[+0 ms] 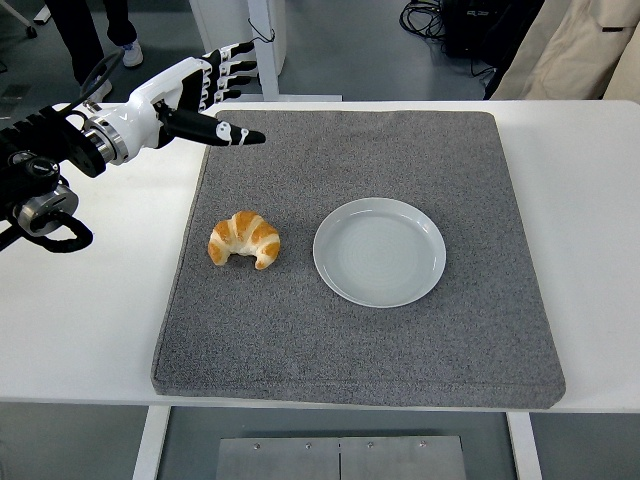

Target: Place the bread on the plate

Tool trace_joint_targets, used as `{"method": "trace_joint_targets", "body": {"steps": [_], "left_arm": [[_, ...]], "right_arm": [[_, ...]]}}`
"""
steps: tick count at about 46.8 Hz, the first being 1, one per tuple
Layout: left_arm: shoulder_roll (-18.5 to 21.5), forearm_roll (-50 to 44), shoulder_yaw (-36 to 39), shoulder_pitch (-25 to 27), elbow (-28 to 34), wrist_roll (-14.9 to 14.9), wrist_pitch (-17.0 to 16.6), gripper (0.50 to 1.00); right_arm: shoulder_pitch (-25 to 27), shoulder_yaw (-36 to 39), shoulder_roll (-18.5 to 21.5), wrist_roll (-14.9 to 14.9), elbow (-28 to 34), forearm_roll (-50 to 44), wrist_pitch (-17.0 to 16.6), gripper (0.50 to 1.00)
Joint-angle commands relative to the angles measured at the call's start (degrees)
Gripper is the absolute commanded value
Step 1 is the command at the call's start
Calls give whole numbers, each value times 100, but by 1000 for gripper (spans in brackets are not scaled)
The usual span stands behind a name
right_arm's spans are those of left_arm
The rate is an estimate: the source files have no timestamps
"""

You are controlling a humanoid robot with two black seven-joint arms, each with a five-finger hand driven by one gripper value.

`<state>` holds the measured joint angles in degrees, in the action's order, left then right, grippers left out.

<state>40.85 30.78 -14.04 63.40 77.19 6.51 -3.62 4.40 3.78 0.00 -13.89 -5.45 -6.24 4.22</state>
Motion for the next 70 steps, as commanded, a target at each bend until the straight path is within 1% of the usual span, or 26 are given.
{"method": "trace_joint_targets", "body": {"steps": [1, 7, 14, 22, 29, 33, 38, 43, 45, 49, 52, 64, 70], "left_arm": [[256, 559, 24, 5, 199, -255, -16, 996], [608, 1342, 33, -12, 630, -396, -8, 996], [828, 1825, 33, -4, 736, -501, 45, 996], [855, 2704, 103, -65, 797, -493, 72, 993], [864, 2995, 551, -39, 946, -466, 142, 993], [864, 3468, 771, -56, 1034, -466, 142, 993], [811, 3961, 877, -100, 1035, -493, 133, 992], [784, 4146, 982, -179, 1017, -493, 89, 992], [732, 4199, 991, -223, 991, -493, 28, 992], [477, 4322, 1009, -355, 842, -493, -174, 992], [363, 4454, 1000, -452, 727, -493, -288, 992], [82, 4516, 1000, -557, 376, -493, -429, 992], [-59, 4516, 1000, -548, 314, -501, -473, 992]], "right_arm": [[0, 0, 0, 0, 0, 0, 0, 1000], [0, 0, 0, 0, 0, 0, 0, 1000], [0, 0, 0, 0, 0, 0, 0, 1000], [0, 0, 0, 0, 0, 0, 0, 1000], [0, 0, 0, 0, 0, 0, 0, 1000], [0, 0, 0, 0, 0, 0, 0, 1000], [0, 0, 0, 0, 0, 0, 0, 1000], [0, 0, 0, 0, 0, 0, 0, 1000], [0, 0, 0, 0, 0, 0, 0, 1000], [0, 0, 0, 0, 0, 0, 0, 1000], [0, 0, 0, 0, 0, 0, 0, 1000], [0, 0, 0, 0, 0, 0, 0, 1000], [0, 0, 0, 0, 0, 0, 0, 1000]]}}
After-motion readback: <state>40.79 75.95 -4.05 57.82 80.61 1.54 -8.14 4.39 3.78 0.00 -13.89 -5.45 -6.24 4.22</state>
